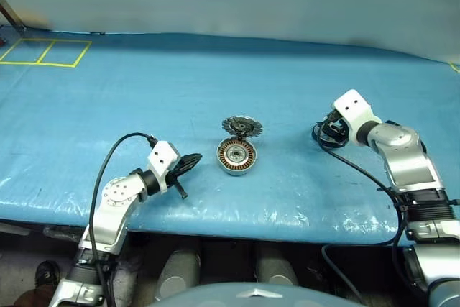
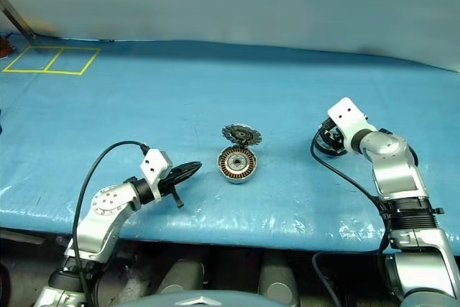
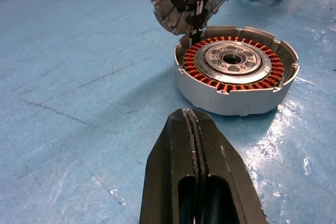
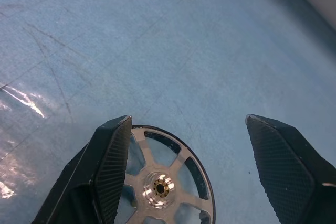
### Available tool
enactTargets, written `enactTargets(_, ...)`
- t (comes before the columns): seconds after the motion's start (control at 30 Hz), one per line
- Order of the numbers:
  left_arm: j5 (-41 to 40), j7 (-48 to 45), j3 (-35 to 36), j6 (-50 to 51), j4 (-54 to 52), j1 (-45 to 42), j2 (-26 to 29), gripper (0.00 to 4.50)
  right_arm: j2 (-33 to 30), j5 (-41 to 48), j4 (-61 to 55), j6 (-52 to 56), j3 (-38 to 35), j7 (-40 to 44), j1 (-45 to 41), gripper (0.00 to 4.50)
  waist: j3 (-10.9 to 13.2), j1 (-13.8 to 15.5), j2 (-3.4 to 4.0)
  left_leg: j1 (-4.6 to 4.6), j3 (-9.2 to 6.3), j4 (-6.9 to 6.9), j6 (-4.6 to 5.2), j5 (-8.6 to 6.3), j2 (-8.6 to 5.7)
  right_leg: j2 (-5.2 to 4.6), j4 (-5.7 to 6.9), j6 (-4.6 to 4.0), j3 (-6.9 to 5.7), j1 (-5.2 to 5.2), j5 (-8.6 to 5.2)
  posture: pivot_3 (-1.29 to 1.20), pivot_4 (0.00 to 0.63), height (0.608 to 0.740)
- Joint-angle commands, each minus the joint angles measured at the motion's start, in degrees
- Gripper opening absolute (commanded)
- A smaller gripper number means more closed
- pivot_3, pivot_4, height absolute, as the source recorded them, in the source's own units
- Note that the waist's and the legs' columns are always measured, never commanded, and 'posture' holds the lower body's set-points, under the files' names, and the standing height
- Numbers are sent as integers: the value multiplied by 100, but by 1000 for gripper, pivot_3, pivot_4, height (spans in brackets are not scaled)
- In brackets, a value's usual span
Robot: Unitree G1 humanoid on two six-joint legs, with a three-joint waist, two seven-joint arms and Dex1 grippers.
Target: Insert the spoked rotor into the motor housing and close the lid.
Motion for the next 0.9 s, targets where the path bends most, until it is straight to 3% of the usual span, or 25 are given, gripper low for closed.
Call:
enactTargets(0.03,-20,93,28,-60,-293,17,19,0,-196,200,-264,35,-376,134,67,3622,0,3,0,0,1,1,0,0,0,0,0,0,0,1,0,0,150,740)
enactTargets(0.3,78,96,-13,-74,-122,-139,90,0,-551,246,-354,109,-505,273,492,3622,0,7,0,-1,2,6,1,-1,-1,-1,0,1,0,2,0,0,150,740)
enactTargets(0.9,251,54,-84,-105,175,-444,195,0,-62,631,-914,544,-524,130,975,3622,0,-4,1,0,9,10,4,-3,0,-2,0,4,5,2,2,0,150,740)
